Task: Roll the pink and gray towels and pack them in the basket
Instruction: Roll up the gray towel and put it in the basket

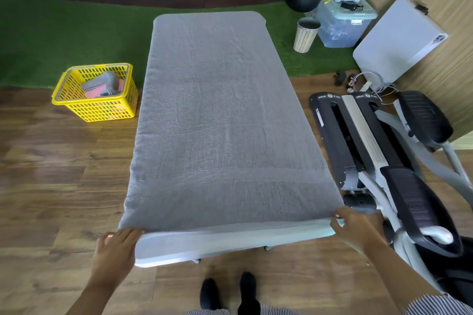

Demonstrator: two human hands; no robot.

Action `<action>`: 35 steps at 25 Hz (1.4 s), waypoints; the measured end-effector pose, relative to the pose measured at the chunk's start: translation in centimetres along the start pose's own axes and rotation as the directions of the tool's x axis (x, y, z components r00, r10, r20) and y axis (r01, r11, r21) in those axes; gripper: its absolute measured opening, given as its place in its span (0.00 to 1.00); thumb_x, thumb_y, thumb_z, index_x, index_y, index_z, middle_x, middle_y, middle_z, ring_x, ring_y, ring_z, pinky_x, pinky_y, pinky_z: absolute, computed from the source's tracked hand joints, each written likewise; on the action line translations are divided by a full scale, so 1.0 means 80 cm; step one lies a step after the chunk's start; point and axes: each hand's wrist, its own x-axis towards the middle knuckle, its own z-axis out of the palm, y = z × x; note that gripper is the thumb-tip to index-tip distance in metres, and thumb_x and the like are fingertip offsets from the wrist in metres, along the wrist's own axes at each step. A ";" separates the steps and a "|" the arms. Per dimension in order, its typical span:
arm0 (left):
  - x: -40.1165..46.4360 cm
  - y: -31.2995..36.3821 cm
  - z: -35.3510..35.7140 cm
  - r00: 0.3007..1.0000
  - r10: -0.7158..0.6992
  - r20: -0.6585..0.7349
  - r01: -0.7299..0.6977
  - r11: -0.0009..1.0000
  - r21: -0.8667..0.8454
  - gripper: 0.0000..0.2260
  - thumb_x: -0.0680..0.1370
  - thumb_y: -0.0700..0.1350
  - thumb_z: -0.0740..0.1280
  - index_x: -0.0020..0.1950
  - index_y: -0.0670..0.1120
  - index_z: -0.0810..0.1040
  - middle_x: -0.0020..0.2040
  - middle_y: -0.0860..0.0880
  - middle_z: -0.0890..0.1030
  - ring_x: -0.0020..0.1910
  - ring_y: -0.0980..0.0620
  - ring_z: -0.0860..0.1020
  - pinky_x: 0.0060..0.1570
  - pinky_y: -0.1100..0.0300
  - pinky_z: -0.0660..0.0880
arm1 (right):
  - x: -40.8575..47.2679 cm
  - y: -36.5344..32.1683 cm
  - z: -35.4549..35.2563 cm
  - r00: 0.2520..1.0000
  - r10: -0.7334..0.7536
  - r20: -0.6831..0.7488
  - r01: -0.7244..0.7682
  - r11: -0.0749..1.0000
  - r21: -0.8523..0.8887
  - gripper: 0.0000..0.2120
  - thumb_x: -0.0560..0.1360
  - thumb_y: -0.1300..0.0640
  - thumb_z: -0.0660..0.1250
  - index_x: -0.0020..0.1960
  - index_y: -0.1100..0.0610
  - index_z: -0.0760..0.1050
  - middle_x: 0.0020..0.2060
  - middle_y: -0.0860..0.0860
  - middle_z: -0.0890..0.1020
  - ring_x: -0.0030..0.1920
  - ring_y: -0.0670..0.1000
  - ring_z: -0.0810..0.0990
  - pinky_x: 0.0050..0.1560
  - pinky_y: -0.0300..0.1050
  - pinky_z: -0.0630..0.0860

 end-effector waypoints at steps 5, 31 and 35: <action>0.032 0.017 -0.004 0.944 -0.328 -0.016 0.326 0.942 -0.085 0.03 0.75 0.47 0.72 0.46 0.49 0.83 0.45 0.50 0.83 0.43 0.44 0.82 0.51 0.45 0.67 | 0.026 -0.006 0.002 0.998 0.020 -0.052 -0.017 0.998 0.057 0.09 0.75 0.61 0.64 0.55 0.60 0.72 0.47 0.52 0.73 0.40 0.53 0.74 0.43 0.45 0.69; 0.004 0.003 0.018 0.981 -0.081 -0.179 0.064 0.993 -0.102 0.11 0.75 0.45 0.60 0.48 0.46 0.81 0.47 0.47 0.82 0.48 0.48 0.76 0.47 0.49 0.69 | 0.000 -0.023 0.009 0.981 -0.034 -0.190 0.024 0.998 -0.052 0.10 0.70 0.72 0.66 0.50 0.65 0.79 0.45 0.59 0.80 0.44 0.61 0.79 0.41 0.52 0.72; -0.005 0.003 0.005 0.989 -0.063 -0.132 0.064 0.998 0.003 0.13 0.69 0.40 0.58 0.50 0.52 0.73 0.41 0.50 0.81 0.45 0.51 0.72 0.49 0.47 0.67 | 0.008 0.006 0.027 0.987 -0.091 -0.130 0.089 0.996 -0.019 0.18 0.70 0.72 0.63 0.38 0.49 0.67 0.35 0.49 0.73 0.35 0.53 0.73 0.37 0.44 0.70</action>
